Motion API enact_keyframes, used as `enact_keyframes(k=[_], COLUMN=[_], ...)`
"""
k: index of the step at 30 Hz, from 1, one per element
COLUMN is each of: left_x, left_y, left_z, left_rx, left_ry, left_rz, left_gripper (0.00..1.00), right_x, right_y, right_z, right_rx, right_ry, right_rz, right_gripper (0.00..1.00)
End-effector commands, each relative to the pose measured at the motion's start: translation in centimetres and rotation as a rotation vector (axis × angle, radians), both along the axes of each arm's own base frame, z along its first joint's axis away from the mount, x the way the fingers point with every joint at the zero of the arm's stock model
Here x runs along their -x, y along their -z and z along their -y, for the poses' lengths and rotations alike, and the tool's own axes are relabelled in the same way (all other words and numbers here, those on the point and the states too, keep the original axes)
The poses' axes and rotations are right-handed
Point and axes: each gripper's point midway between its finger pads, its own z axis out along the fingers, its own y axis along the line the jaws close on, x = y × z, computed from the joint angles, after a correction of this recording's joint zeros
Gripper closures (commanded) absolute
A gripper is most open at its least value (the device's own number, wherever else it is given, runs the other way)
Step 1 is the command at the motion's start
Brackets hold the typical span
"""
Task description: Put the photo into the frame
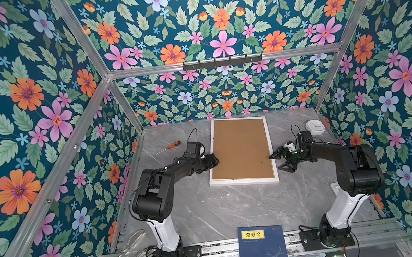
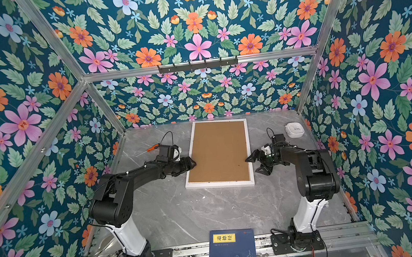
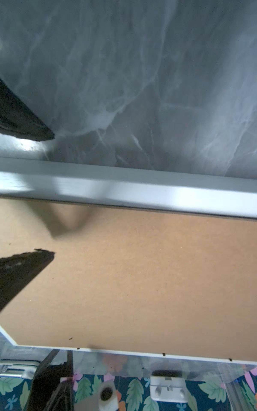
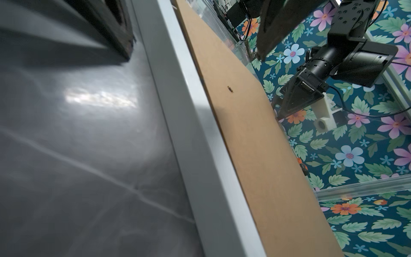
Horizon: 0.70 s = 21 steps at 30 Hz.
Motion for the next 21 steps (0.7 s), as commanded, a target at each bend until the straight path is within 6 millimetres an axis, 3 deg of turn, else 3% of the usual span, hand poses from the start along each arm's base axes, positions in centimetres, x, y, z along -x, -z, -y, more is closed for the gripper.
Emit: enact_keyframes(k=[1, 10, 17, 21], left_x=[-0.3, 2.1, 4.6, 6.1], left_y=[-0.5, -0.6, -1.9, -1.7], left_z=[1.0, 2.9, 3.4, 2.8], left_rx=[0.044, 0.166, 0.234, 0.230], left_ry=[0.037, 0.030, -0.001, -0.027], left_rz=[0.023, -0.005, 0.008, -0.012], left_gripper=[0.21, 0.23, 0.24, 0.24], right_x=[-0.5, 0.3, 2.8, 4.7], right_y=[0.5, 0.0, -0.1, 0.1], right_z=[-0.6, -2.4, -3.3, -3.5], right_rx=[0.023, -0.007, -0.043, -0.041], right_ry=[-0.028, -0.090, -0.127, -0.128], right_rz=[0.024, 0.039, 0.015, -0.011], right_gripper=[0.10, 0.09, 0.09, 0.09])
